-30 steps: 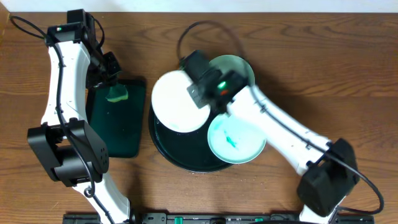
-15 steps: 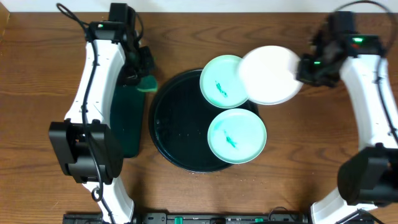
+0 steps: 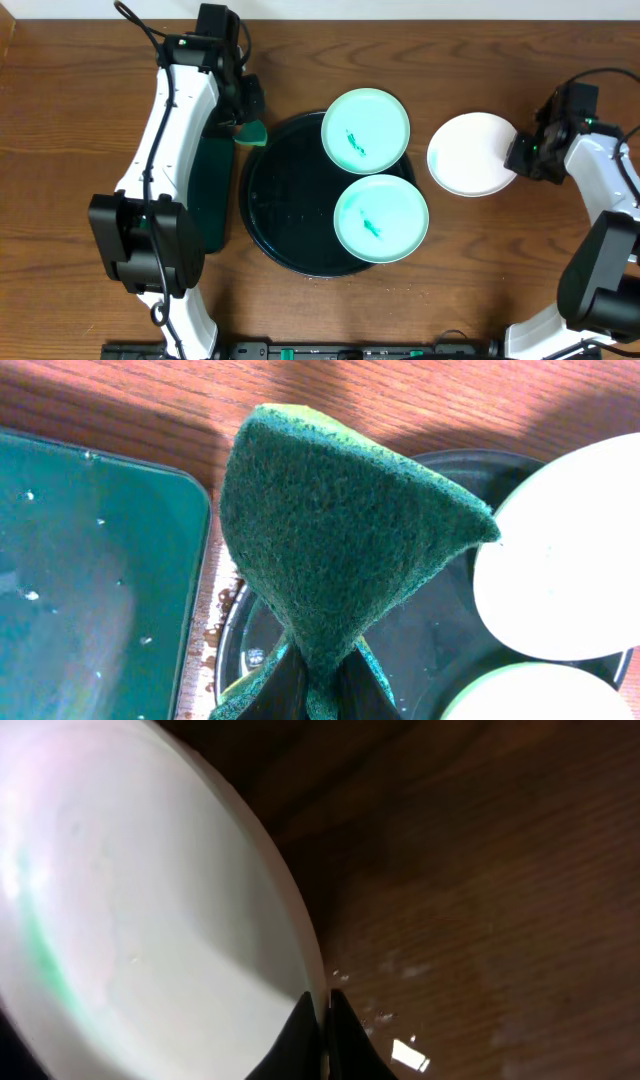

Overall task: Clean dirty plates on tray and stack at the side
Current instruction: 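Grip the rim of the lower pale green plate with the right gripper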

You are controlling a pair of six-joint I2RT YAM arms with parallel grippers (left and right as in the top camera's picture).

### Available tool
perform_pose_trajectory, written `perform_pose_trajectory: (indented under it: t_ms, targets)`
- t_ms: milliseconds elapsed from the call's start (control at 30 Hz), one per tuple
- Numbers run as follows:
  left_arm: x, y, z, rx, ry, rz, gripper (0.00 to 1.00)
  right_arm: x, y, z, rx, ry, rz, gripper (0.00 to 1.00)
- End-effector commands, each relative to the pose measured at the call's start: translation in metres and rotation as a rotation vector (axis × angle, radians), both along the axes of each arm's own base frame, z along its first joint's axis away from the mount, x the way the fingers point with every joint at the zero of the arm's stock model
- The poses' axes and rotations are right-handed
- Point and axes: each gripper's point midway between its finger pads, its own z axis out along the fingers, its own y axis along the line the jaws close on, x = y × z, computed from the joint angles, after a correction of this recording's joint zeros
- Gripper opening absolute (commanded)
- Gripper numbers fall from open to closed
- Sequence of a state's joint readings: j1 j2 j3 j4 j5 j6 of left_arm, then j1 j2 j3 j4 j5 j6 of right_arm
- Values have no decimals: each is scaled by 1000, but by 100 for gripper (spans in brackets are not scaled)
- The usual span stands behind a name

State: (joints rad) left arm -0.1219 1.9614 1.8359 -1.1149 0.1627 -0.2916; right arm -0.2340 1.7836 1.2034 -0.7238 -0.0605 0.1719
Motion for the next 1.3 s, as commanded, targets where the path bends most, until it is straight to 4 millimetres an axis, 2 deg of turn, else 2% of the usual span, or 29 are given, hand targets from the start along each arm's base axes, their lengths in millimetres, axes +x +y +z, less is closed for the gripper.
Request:
perform_pose_trajectory:
  t_ms: [0,100,167,267,333,400,467,500,600,700,800,900,967,1067,1133,1267]
  targets:
    - [-1,0,15,-8,-38,8,7,-7,-3,-12,-10,21,33,25]
    - [0,0,15,-9,-40,8,7,-7,2,-8,15,27,41,37]
    - [0,0,15,-9,-40,8,7,-5,10,6,59,36,54,38]
    - [-1,0,15,-9,-39,8,7,5,38,45,151,28,120,39]
    - [-1,0,15,-9,-36,8,7,11,70,70,224,4,223,39]
    - [-2,0,15,-8,-32,8,7,6,104,79,266,23,313,40]
    - [-3,0,14,-8,-28,8,7,-4,122,76,273,65,355,40]
    - [-4,0,14,-7,-25,8,7,-20,141,67,282,123,400,39]
    - [-4,0,14,-7,-25,8,7,-56,176,42,288,242,494,38]
    - [-4,0,14,-7,-24,8,7,-69,182,18,240,275,535,36]
    - [-5,0,13,-7,-21,7,7,-71,182,-11,170,239,620,34]
    - [-8,1,8,-4,-4,7,7,-77,186,-27,166,229,644,29]
    - [-11,1,4,-2,10,7,7,-82,189,-31,166,236,654,16]
    - [-12,1,1,-1,17,7,7,-83,193,-30,174,236,663,1]
    - [-13,1,1,-2,17,7,7,-83,200,-26,201,233,676,1]
    - [-13,1,1,-1,18,7,7,-77,232,-1,276,186,708,1]
